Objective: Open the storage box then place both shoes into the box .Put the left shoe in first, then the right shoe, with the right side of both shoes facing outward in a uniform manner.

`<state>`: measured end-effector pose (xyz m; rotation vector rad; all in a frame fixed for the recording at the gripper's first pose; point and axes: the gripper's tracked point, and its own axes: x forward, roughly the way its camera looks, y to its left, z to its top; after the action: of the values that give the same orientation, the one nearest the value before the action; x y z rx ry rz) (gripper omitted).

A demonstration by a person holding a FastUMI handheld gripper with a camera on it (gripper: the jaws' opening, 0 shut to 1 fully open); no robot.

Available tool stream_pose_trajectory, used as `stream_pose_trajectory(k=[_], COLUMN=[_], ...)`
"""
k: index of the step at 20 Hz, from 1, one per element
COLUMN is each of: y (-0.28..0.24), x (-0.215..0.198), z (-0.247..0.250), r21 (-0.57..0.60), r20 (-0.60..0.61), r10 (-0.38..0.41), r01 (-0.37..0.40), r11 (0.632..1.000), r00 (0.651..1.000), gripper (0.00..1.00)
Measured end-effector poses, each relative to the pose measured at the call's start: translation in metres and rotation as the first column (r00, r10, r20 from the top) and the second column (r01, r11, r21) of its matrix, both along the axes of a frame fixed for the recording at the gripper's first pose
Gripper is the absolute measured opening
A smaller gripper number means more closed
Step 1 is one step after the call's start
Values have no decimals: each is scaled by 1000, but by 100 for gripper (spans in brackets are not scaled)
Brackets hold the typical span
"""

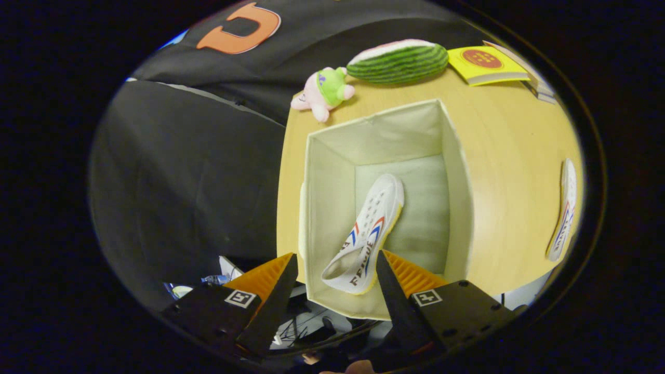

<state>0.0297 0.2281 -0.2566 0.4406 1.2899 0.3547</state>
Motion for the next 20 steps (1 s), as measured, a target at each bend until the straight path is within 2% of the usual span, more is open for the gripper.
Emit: stream_pose_trajectory(k=[5,8,14,20], y=[-45,-87,-208,-349], x=[7,10,16,0], z=[44,63,83,49], r21=[-82,-131,-196,-269], r20=[181,254,323,289], r10=[65,78,3,-118], r01=[-51,-46,64,199], r11=[995,990,979,942], r00=[981,964,947,950], gripper=[94,94,94,94])
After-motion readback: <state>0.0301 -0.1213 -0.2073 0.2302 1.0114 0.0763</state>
